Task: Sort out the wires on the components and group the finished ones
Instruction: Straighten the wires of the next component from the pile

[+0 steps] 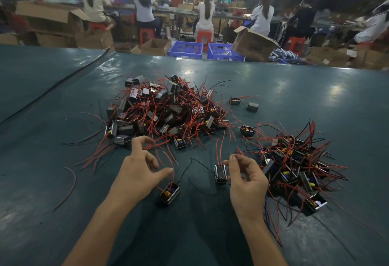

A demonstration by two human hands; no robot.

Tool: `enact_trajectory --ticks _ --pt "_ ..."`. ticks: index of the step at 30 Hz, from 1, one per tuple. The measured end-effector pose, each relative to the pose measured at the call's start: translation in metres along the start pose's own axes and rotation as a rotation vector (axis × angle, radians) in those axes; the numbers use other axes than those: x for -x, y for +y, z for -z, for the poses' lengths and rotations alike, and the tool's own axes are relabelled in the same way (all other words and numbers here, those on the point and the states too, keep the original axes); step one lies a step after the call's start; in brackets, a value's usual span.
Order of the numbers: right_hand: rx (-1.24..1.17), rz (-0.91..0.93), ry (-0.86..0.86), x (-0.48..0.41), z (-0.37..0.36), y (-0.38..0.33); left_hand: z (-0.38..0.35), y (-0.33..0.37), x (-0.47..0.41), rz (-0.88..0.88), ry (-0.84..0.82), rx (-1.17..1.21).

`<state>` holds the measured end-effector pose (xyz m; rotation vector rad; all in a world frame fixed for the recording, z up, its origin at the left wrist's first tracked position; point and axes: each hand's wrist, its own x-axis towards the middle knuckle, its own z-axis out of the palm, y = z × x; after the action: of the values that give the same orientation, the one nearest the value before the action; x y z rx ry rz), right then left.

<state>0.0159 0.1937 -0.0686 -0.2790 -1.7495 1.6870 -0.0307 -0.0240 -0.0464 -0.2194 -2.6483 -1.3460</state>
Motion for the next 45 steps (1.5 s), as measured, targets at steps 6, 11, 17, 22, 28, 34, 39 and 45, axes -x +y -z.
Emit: enact_trajectory --ticks 6,11,17,22,28,34,39,45 --pt "0.001 -0.026 0.017 0.000 0.000 0.001 -0.013 0.009 0.009 -0.070 -0.007 -0.095" --pt "0.000 -0.030 0.012 0.000 0.000 0.001 -0.023 0.011 0.012 -0.059 -0.036 -0.108" --pt "-0.001 -0.019 0.008 0.000 0.000 0.002 -0.025 0.008 0.009 0.011 -0.100 -0.053" --pt "0.002 -0.018 0.011 -0.001 0.000 0.003 -0.024 0.010 0.011 -0.068 -0.116 -0.122" --pt "0.011 -0.017 0.002 -0.001 0.001 0.004 -0.017 0.018 0.010 0.014 -0.160 0.068" --pt "-0.002 -0.024 0.003 -0.001 0.000 0.003 -0.019 0.021 0.011 0.086 -0.151 0.194" --pt "0.001 -0.015 -0.005 -0.001 0.001 0.002 -0.027 0.014 0.011 0.134 -0.082 0.149" --pt "-0.005 -0.015 -0.009 -0.001 0.002 0.001 -0.030 0.008 0.014 -0.071 0.122 -0.330"
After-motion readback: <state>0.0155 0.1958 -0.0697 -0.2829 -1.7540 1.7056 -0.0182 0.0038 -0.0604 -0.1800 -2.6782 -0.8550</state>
